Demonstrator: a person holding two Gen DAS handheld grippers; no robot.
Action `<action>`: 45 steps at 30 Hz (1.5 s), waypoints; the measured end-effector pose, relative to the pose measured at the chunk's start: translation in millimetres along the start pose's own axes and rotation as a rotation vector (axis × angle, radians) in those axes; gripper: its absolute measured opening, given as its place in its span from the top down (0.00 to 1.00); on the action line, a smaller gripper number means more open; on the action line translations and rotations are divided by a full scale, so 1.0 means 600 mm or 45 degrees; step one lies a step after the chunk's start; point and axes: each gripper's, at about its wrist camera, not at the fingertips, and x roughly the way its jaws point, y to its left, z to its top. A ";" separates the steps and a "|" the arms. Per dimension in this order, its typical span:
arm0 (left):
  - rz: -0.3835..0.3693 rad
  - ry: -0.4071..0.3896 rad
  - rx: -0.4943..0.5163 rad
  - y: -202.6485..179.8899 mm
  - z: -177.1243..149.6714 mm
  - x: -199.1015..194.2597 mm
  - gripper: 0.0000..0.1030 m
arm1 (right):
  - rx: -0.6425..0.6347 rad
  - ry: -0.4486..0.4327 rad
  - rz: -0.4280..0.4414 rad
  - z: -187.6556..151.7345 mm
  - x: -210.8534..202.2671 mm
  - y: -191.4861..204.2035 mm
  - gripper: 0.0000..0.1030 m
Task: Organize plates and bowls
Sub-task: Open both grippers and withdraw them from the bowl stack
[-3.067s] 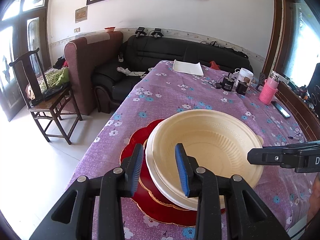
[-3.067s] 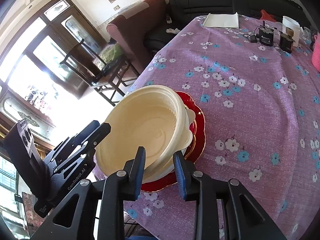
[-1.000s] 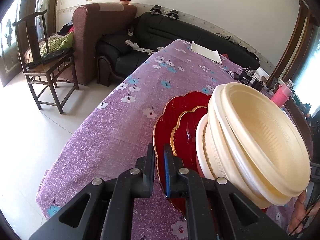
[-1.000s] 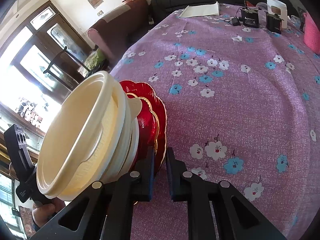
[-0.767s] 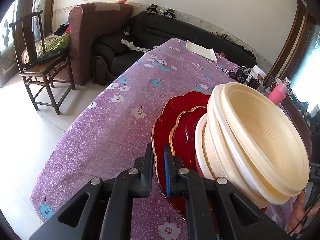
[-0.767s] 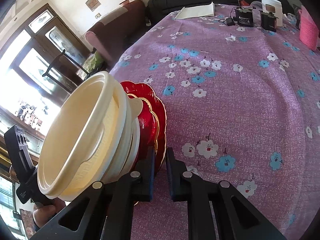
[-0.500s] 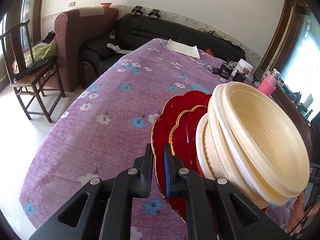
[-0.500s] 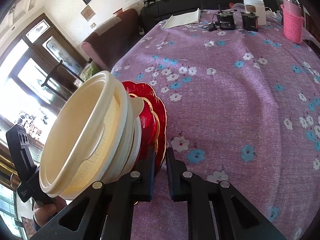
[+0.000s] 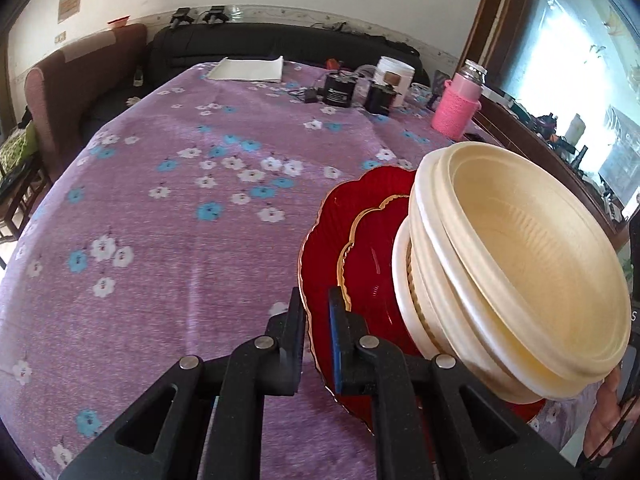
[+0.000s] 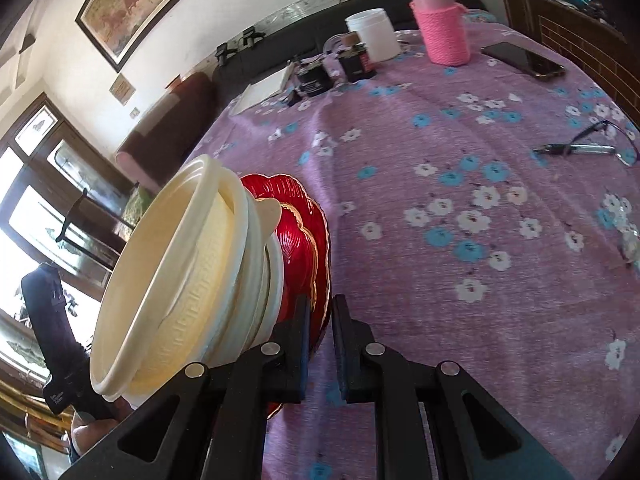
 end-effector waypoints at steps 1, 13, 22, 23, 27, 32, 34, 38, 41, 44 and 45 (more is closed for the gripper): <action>-0.004 0.006 0.018 -0.014 0.001 0.007 0.91 | 0.013 -0.011 -0.011 0.000 -0.007 -0.011 0.88; 0.076 -0.016 0.104 -0.064 -0.008 0.041 0.90 | 0.083 -0.052 -0.060 -0.011 -0.014 -0.073 0.88; 0.065 -0.013 0.083 -0.060 -0.004 0.047 0.90 | 0.072 -0.072 -0.071 -0.006 -0.005 -0.070 0.88; 0.063 -0.014 0.080 -0.060 -0.004 0.047 0.90 | 0.071 -0.071 -0.071 -0.006 -0.004 -0.070 0.88; 0.055 -0.013 0.074 -0.059 -0.005 0.045 0.90 | 0.070 -0.068 -0.066 -0.007 -0.003 -0.071 0.88; 0.050 -0.009 0.076 -0.059 -0.005 0.045 0.89 | 0.066 -0.068 -0.073 -0.007 -0.002 -0.070 0.87; 0.061 -0.010 0.082 -0.060 -0.006 0.044 0.87 | 0.064 -0.068 -0.075 -0.007 -0.002 -0.069 0.86; 0.074 -0.011 0.081 -0.060 -0.009 0.041 0.82 | 0.052 -0.071 -0.095 -0.009 0.000 -0.065 0.86; 0.083 -0.013 0.076 -0.058 -0.012 0.039 0.78 | 0.033 -0.073 -0.116 -0.011 -0.001 -0.060 0.86; 0.085 -0.013 0.077 -0.056 -0.014 0.037 0.76 | 0.034 -0.072 -0.120 -0.012 -0.001 -0.060 0.86; 0.086 -0.013 0.078 -0.056 -0.014 0.036 0.76 | 0.036 -0.072 -0.120 -0.012 -0.001 -0.060 0.86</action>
